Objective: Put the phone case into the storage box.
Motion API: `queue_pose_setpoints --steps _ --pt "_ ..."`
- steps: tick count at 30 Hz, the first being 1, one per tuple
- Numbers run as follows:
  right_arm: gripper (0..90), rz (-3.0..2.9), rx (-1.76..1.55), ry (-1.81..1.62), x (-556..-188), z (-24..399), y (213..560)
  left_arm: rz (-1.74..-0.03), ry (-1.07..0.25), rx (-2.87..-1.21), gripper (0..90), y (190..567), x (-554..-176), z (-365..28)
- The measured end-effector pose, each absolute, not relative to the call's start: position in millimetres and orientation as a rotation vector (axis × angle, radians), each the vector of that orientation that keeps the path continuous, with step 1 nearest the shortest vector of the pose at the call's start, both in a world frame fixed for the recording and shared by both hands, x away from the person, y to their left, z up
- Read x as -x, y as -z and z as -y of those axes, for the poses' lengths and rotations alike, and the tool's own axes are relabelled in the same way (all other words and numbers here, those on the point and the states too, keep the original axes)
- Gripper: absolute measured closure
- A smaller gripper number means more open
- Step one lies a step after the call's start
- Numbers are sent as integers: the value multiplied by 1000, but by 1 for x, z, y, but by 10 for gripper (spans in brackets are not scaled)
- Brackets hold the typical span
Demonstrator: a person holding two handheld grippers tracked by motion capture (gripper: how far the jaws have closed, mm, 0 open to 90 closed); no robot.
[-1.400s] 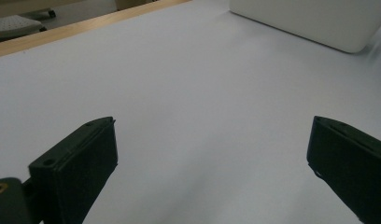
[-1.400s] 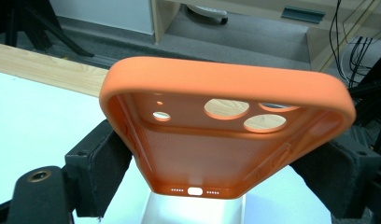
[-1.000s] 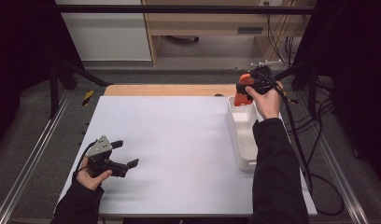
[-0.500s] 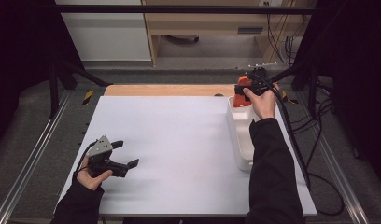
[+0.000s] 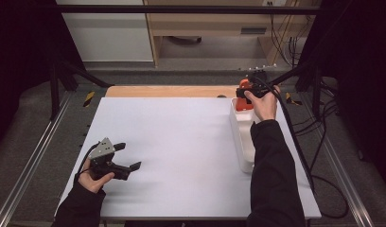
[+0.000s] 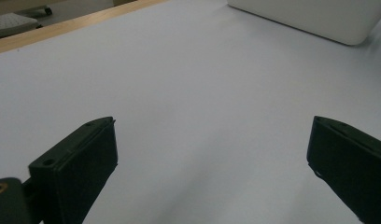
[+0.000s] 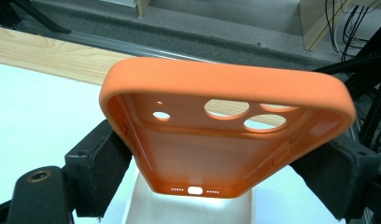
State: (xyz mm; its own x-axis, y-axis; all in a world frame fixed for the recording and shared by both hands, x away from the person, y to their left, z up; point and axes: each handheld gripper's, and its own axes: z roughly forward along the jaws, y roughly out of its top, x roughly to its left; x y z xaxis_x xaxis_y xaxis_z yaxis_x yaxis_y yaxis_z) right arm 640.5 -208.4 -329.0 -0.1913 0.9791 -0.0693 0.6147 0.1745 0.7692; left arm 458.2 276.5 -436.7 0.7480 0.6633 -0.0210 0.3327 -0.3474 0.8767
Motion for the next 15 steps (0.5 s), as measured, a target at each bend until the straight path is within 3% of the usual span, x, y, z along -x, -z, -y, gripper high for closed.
queue_pose_setpoints --steps 15 --pt "157 -1895 -1542 -794 -652 206 347 -752 -418 -1963 15 437 -458 -276"
